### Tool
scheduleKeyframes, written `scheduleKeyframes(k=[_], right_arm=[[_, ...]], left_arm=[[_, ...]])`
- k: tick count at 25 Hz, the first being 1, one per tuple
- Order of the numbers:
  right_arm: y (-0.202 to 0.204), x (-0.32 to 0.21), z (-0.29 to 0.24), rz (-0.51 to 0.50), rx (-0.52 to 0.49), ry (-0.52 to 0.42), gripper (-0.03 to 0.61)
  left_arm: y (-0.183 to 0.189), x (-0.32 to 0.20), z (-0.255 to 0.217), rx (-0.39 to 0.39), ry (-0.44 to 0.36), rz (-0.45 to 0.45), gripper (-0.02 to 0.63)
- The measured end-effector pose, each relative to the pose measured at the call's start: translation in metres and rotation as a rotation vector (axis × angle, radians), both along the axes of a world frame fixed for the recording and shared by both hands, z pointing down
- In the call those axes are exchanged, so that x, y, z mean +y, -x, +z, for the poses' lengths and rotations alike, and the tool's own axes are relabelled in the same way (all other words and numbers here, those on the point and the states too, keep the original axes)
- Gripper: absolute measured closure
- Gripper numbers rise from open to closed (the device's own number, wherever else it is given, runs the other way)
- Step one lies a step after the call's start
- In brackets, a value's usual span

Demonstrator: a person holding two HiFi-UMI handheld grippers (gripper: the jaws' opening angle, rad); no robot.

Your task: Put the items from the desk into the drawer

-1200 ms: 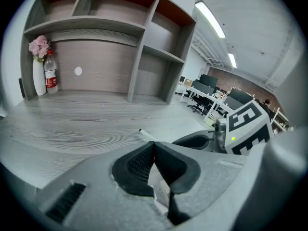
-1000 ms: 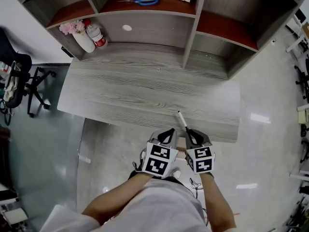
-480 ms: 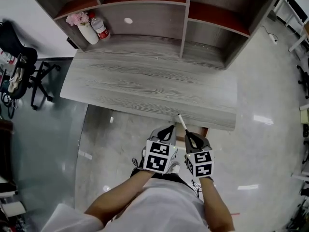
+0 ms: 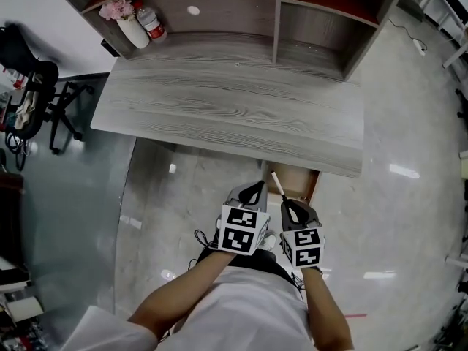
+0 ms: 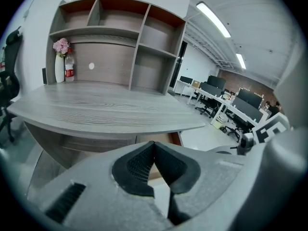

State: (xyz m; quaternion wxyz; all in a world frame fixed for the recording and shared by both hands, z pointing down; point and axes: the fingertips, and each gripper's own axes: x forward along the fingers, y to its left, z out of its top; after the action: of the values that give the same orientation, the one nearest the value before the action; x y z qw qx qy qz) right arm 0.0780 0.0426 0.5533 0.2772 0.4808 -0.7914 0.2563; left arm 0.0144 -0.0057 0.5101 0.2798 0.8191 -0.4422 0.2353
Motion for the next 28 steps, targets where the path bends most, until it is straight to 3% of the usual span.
scheduleKeyframes(k=[14, 28], right_arm=[[0.010, -0.029, 0.080, 0.160, 0.020, 0.150, 0.540], [0.022, -0.047, 0.112, 0.132, 0.093, 0.278, 0.540]], left_arm=[[0.011, 0.005, 0.037, -0.014, 0.044, 0.005, 0.612], [0.030, -0.011, 0.048, -0.016, 0.082, -0.033, 0.612]])
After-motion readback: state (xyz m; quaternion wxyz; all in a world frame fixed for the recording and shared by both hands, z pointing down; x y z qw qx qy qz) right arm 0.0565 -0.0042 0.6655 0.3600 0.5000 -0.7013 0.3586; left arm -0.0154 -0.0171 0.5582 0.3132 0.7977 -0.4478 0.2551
